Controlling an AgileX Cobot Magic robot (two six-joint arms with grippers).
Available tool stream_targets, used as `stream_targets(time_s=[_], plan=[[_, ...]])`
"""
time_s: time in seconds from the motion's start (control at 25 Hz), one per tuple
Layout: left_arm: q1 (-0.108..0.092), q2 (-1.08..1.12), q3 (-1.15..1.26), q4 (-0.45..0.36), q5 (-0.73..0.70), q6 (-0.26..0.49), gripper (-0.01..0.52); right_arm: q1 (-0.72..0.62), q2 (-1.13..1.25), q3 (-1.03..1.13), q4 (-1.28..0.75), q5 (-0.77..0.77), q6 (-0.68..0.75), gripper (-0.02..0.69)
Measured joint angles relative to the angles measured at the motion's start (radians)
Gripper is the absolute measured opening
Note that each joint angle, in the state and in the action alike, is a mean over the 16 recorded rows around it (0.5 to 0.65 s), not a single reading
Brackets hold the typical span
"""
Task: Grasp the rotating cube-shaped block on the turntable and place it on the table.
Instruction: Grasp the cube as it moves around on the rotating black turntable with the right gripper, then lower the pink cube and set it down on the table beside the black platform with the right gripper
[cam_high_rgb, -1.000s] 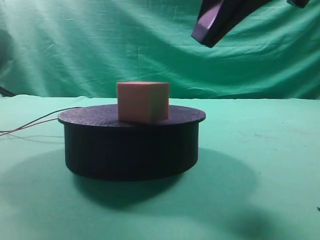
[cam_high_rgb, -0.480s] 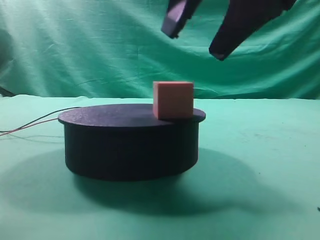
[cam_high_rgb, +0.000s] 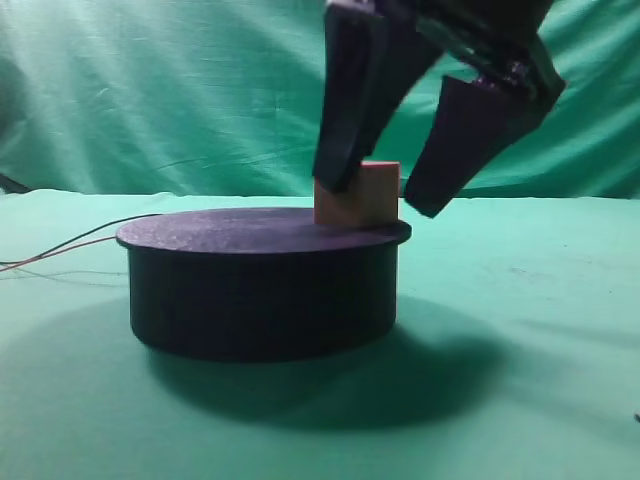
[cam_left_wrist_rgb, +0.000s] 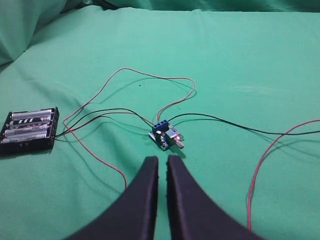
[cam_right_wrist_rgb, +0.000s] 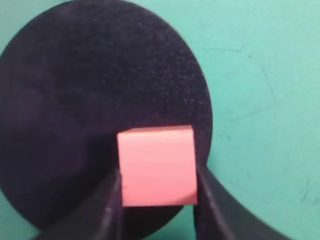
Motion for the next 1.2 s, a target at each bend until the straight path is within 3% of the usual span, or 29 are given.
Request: stream_targets(time_s=[0.44, 0.88, 1.04, 1.2], plan=[[0.000, 0.000, 0.000, 0.000, 0.000, 0.000, 0.000, 0.000, -0.135, 0.171, -0.236, -0.049, 0.308, 0.241], [0.000, 0.000, 0.000, 0.000, 0.000, 0.000, 0.000, 0.000, -0.141, 0.322, -0.212, -0.157, 0.387, 0.365], [0.000, 0.000, 0.000, 0.000, 0.000, 0.000, 0.000, 0.000, -0.207, 0.311, -0.206, -0.110, 0.398, 0.333], [0.000, 0.000, 0.000, 0.000, 0.000, 0.000, 0.000, 0.000, -0.320, 0.297, -0.212, -0.038, 0.416, 0.240]])
